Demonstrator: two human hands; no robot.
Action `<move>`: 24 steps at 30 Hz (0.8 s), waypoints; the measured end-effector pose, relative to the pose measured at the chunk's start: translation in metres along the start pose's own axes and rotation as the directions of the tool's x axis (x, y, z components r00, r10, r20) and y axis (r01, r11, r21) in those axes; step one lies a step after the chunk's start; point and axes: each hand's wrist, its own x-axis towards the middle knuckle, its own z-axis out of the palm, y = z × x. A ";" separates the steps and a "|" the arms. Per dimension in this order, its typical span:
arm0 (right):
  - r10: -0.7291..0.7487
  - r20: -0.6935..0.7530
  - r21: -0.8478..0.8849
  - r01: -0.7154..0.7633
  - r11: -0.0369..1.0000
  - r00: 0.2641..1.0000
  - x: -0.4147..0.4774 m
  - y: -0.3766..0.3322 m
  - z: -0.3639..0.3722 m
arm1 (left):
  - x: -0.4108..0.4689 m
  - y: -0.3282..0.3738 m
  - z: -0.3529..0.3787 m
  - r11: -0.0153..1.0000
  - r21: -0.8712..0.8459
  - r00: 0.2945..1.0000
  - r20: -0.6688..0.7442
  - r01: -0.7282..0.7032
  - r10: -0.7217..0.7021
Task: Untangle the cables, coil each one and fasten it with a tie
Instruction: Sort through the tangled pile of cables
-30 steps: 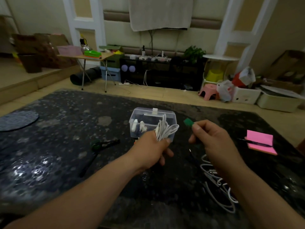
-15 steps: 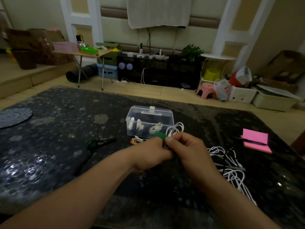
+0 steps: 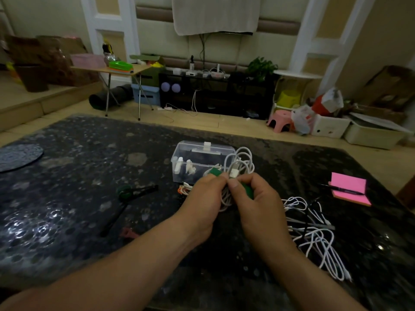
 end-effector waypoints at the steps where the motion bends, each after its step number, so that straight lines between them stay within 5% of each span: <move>1: -0.003 -0.030 0.009 0.003 1.000 1.000 -0.002 -0.001 0.002 | 0.000 0.000 0.001 1.000 -0.004 1.000 -0.014 -0.012 0.012; 6: 0.078 -0.108 0.020 -0.076 0.997 0.991 0.002 -0.002 0.006 | -0.001 -0.002 0.002 0.998 -0.040 0.994 -0.099 -0.039 0.035; 13: 0.116 0.181 0.248 -0.159 0.956 0.977 0.012 -0.003 0.002 | -0.006 0.009 -0.002 0.985 -0.170 0.995 -0.095 0.006 -0.023; 17: 0.094 0.208 0.303 -0.156 0.940 0.974 0.016 -0.006 -0.002 | -0.002 0.014 -0.005 0.980 -0.199 1.000 -0.025 -0.009 0.004; 24: 0.090 0.209 0.255 -0.143 0.956 0.974 0.020 -0.008 -0.011 | 0.005 0.018 -0.008 0.995 -0.041 0.995 0.029 -0.089 0.090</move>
